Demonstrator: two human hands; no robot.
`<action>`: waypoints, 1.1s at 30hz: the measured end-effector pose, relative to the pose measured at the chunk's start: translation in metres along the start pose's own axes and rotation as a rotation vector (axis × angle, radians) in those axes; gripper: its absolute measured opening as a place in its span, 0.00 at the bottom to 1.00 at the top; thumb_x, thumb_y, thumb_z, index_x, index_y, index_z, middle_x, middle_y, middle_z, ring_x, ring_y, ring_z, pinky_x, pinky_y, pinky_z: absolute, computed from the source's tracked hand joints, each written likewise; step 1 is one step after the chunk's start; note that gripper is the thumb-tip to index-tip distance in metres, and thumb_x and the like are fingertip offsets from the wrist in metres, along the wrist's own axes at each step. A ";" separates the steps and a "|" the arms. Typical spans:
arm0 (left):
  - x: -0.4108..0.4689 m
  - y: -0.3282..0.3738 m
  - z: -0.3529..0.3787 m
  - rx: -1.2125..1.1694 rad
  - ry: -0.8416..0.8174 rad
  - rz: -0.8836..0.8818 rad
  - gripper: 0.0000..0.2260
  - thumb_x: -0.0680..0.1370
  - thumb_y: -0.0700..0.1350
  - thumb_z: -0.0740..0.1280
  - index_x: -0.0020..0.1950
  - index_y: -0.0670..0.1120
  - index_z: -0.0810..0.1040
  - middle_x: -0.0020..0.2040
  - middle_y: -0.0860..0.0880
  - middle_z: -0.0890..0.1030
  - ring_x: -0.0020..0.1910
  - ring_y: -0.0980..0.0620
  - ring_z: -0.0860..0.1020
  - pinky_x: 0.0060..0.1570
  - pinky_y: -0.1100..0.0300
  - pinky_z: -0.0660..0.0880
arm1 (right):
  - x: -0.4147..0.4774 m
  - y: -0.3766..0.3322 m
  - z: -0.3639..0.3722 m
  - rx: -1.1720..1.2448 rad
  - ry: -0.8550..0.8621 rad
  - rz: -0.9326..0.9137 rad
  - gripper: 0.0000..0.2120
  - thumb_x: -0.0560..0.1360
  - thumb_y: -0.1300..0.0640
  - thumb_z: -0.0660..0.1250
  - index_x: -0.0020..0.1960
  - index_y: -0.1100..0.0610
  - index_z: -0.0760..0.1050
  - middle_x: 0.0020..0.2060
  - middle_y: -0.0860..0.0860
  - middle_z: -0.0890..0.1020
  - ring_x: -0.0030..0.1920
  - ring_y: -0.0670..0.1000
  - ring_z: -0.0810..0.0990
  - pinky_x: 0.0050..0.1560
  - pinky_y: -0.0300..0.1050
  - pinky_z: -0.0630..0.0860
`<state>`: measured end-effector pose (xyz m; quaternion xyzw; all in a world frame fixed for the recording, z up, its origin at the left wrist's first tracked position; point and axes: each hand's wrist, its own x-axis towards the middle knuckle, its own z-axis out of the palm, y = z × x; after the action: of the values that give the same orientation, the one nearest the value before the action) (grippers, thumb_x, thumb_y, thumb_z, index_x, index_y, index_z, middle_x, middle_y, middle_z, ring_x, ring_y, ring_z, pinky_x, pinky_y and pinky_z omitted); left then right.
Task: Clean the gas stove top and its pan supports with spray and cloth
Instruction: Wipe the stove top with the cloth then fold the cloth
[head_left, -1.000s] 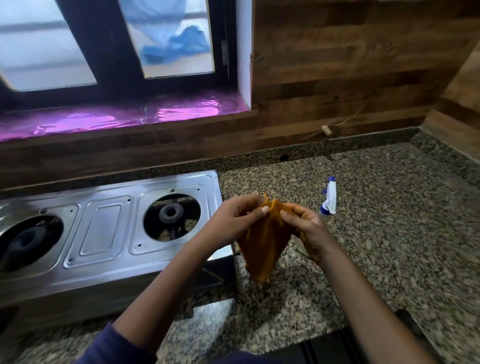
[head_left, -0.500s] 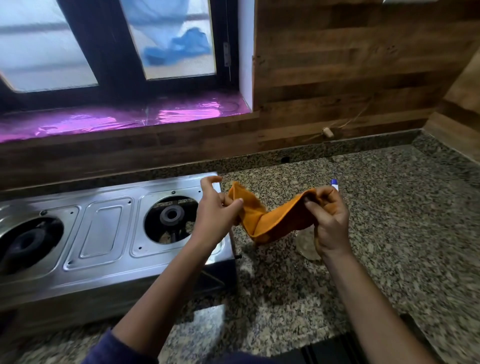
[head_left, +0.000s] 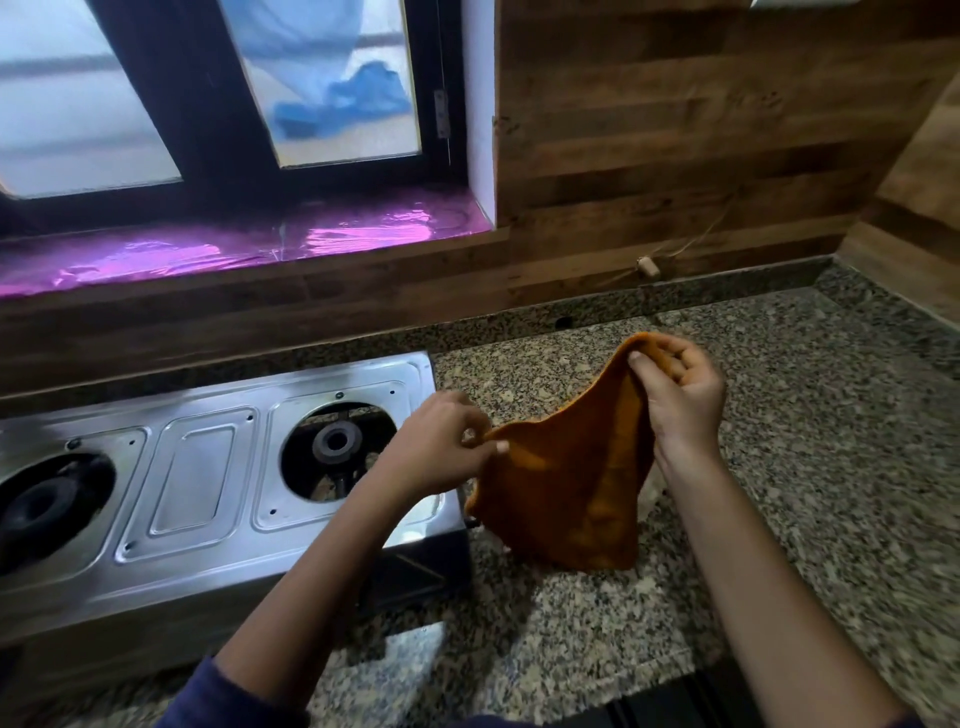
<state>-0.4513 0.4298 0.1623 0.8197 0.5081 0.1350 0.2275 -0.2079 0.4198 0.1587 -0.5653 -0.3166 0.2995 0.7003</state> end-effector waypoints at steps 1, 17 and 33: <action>0.001 0.001 0.001 -0.170 -0.035 -0.081 0.16 0.77 0.55 0.68 0.31 0.53 0.71 0.35 0.52 0.76 0.41 0.51 0.77 0.40 0.56 0.72 | 0.003 0.001 0.004 -0.041 0.002 0.016 0.09 0.73 0.63 0.73 0.49 0.53 0.79 0.44 0.52 0.84 0.41 0.47 0.84 0.40 0.40 0.79; 0.012 0.019 0.024 -0.932 -0.098 -0.658 0.12 0.81 0.50 0.64 0.50 0.41 0.78 0.34 0.45 0.78 0.27 0.52 0.78 0.27 0.59 0.78 | -0.114 0.055 0.026 -0.194 -0.292 -0.087 0.06 0.69 0.61 0.77 0.41 0.55 0.80 0.38 0.48 0.84 0.39 0.48 0.82 0.40 0.42 0.78; -0.003 0.009 0.021 -0.583 -0.233 -0.159 0.19 0.64 0.39 0.70 0.54 0.43 0.79 0.48 0.40 0.83 0.48 0.44 0.82 0.52 0.46 0.78 | -0.052 0.045 0.004 -0.403 -0.731 -0.249 0.17 0.70 0.68 0.58 0.49 0.52 0.81 0.47 0.47 0.82 0.52 0.48 0.79 0.53 0.43 0.76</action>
<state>-0.4361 0.4185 0.1489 0.6878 0.4809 0.1618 0.5191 -0.2460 0.3894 0.1098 -0.5049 -0.6616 0.3255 0.4488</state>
